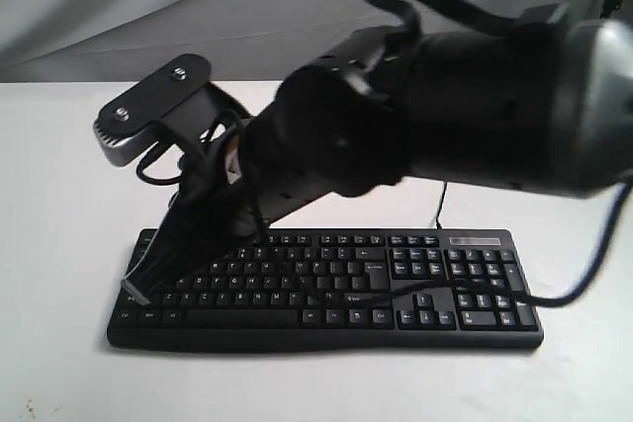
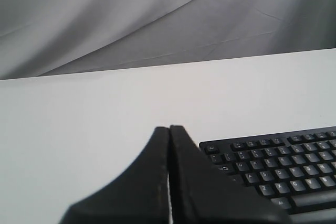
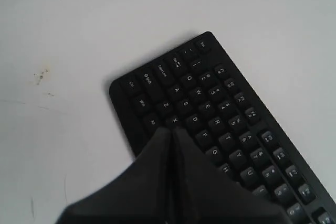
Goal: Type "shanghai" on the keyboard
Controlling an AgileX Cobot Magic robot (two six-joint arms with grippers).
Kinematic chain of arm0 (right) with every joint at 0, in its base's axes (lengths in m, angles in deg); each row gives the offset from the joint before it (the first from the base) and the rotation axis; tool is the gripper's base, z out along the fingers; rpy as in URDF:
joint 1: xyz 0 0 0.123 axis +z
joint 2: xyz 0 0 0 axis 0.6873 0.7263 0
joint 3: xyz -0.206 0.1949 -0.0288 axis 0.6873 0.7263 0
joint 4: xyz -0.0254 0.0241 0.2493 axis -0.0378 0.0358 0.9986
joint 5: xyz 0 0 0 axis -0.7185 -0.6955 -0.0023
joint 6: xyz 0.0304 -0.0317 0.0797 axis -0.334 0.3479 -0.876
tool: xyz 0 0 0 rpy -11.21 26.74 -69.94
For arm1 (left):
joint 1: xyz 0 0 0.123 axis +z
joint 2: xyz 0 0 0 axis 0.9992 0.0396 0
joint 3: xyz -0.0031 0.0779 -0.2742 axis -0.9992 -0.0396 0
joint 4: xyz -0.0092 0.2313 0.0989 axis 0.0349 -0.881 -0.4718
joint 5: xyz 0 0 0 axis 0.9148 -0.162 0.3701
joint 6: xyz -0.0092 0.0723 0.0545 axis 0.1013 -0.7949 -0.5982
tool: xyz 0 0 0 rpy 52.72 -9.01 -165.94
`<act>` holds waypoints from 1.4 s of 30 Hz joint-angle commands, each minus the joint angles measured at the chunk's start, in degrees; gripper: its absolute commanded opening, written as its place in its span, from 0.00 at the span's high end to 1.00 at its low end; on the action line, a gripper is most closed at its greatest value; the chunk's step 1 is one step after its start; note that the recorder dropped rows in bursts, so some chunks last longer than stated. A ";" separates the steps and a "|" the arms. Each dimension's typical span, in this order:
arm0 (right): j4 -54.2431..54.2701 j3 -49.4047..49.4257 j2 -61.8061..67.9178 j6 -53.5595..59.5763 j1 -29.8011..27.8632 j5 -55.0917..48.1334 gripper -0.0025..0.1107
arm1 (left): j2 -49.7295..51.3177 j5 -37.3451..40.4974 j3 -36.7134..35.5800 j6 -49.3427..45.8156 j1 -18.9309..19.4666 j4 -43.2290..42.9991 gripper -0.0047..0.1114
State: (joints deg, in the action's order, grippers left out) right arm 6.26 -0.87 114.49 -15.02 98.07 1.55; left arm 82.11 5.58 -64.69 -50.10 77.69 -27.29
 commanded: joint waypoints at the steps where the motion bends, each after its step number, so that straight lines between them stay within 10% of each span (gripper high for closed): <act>1: -0.80 -6.15 6.28 2.61 0.17 -2.05 0.98 | -0.20 -0.16 -0.25 0.16 -0.20 -0.04 0.96; 42: -0.79 -9.76 25.63 3.58 -0.87 13.15 0.98 | -0.20 -0.16 -0.25 0.16 -0.20 -0.04 0.96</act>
State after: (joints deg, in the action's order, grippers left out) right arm 5.52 -10.46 140.14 -12.12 97.61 13.58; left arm 82.11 5.58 -64.69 -50.10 77.69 -27.29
